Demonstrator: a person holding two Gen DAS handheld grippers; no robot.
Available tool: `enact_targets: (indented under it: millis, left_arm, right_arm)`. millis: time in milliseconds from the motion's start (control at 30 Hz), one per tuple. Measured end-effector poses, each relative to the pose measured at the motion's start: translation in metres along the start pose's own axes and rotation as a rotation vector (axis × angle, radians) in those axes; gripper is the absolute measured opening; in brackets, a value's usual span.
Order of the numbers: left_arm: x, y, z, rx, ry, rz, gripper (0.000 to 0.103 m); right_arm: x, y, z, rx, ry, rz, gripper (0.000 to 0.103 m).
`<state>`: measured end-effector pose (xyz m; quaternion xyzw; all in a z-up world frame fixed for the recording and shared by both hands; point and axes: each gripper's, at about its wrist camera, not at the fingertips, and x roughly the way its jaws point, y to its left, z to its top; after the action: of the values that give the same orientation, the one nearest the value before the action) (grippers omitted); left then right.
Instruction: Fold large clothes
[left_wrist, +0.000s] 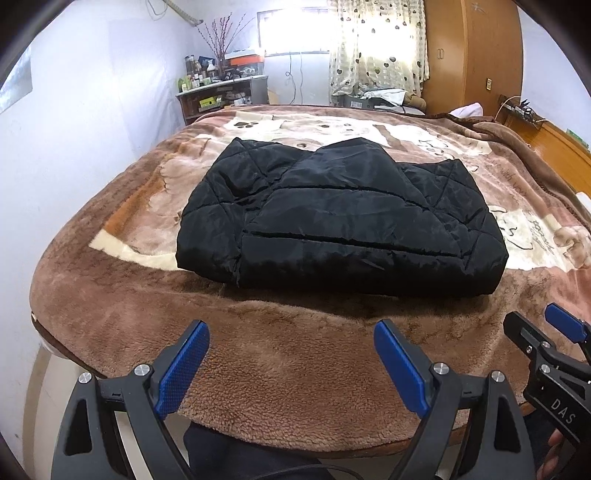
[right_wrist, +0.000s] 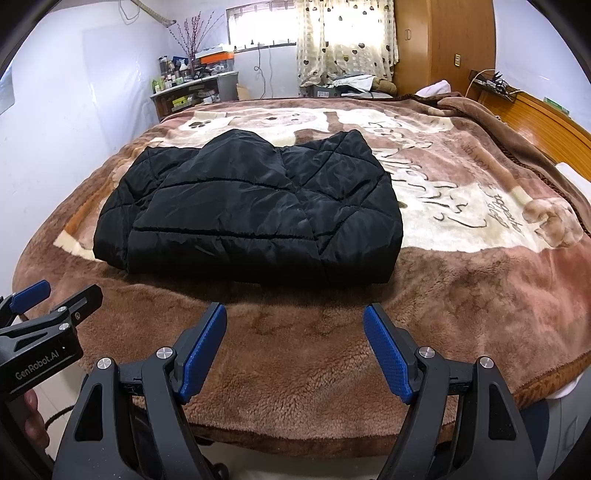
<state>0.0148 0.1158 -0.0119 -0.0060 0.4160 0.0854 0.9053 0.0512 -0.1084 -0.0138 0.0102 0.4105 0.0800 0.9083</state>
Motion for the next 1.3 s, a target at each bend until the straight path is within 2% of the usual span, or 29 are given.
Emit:
enact_targets:
  millis: [533, 1300]
  left_arm:
    - [-0.0045, 0.0042, 0.001, -0.021, -0.008, -0.02, 0.091]
    - [-0.0038, -0.0025, -0.003, 0.0, 0.005, -0.045, 0.091]
  right_arm:
    - [-0.003, 0.0016, 0.0006, 0.0, -0.005, -0.003, 0.076]
    - [-0.0041, 0.0026, -0.0002, -0.001, -0.003, -0.003, 0.076]
